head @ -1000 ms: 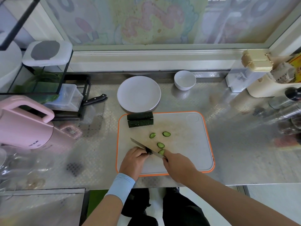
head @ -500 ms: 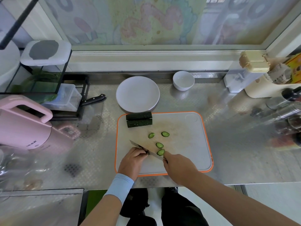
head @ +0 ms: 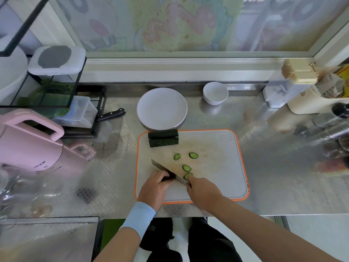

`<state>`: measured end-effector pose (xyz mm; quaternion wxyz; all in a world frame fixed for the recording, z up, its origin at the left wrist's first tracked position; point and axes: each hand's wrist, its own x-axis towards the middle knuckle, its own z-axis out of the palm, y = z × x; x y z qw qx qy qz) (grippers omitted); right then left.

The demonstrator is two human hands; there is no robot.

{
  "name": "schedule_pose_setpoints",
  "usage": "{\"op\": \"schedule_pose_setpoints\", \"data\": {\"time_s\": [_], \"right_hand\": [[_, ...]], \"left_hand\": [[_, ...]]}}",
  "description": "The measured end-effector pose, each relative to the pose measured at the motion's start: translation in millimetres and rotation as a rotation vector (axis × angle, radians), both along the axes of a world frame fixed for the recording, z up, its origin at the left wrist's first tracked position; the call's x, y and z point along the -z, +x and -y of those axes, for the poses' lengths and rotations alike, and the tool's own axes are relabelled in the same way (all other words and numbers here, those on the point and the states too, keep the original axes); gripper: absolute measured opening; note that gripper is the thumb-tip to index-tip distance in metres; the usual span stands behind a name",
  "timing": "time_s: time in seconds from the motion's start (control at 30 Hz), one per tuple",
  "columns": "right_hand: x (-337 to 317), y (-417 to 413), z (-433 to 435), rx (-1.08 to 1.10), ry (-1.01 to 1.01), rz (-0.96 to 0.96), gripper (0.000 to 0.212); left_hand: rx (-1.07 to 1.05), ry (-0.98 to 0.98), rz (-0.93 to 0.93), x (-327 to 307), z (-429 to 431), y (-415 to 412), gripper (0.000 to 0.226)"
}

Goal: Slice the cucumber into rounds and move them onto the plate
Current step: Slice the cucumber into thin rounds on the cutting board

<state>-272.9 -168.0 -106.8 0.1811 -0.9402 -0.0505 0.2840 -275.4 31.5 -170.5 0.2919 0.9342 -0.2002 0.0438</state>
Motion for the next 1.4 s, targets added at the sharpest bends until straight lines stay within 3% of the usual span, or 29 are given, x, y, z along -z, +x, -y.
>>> {"op": "schedule_pose_setpoints", "data": {"time_s": [0.13,0.53,1.17,1.27,1.4], "right_hand": [[-3.0,-1.3,0.0,-0.009,-0.009,0.012,0.024],[-20.5,-11.6,7.0,-0.047,-0.019,0.085,0.022],[0.2,-3.5,-12.7,0.017,0.003,-0.031,0.019],[-1.2,-1.9,-11.8,0.020,0.010,-0.038,0.019],[-6.7,-1.4,-11.1,0.006,0.017,-0.016,0.021]], "left_hand": [[-0.045,-0.028,-0.045,-3.1,1.9,-2.3,0.032],[-0.075,-0.078,0.055,-3.0,2.4,1.6,0.024],[-0.100,-0.121,-0.014,-4.6,0.3,-1.5,0.013],[-0.125,-0.096,-0.015,-3.3,1.0,-2.4,0.020],[-0.156,-0.110,0.018,-6.1,1.5,-4.3,0.010]]}}
